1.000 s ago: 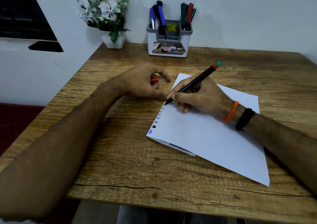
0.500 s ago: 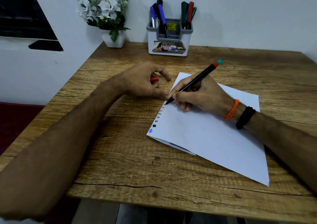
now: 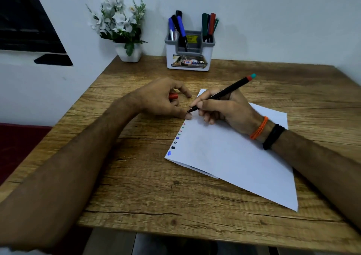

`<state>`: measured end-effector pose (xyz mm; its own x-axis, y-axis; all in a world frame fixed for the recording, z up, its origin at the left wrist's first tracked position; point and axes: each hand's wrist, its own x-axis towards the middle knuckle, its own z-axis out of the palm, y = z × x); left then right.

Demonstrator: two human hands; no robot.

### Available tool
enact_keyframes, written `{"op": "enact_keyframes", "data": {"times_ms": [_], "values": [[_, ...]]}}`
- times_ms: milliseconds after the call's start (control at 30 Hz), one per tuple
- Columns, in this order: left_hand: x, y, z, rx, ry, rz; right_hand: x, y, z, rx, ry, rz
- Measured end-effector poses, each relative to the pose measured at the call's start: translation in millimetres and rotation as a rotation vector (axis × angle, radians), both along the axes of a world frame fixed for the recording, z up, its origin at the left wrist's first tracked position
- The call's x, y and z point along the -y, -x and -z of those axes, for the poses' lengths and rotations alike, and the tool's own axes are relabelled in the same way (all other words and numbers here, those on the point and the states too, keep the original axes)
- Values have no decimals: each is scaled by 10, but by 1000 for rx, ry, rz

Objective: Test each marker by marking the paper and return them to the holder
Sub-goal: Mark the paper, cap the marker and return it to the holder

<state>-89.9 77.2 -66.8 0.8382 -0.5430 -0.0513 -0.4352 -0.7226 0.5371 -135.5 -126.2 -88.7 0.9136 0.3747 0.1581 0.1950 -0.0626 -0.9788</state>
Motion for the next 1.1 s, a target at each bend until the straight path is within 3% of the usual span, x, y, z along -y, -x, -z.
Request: {"op": "enact_keyframes", "data": {"times_ms": [133,233,467,867,1100], "values": [[-36,-49,-1,16,41,-38,41,-49,-34,-78,-144,23],[-49,-43,-10,-40,202,-74,94,-71,-111,-119,-183,53],[10,22,-46,-28,413,-40,139,-6,-208,28,-110,212],[13,-16,-34,27,510,7,190,-52,-192,70,-108,273],[63,23,-34,25,517,53,198,-47,-147,15,-135,167]]}}
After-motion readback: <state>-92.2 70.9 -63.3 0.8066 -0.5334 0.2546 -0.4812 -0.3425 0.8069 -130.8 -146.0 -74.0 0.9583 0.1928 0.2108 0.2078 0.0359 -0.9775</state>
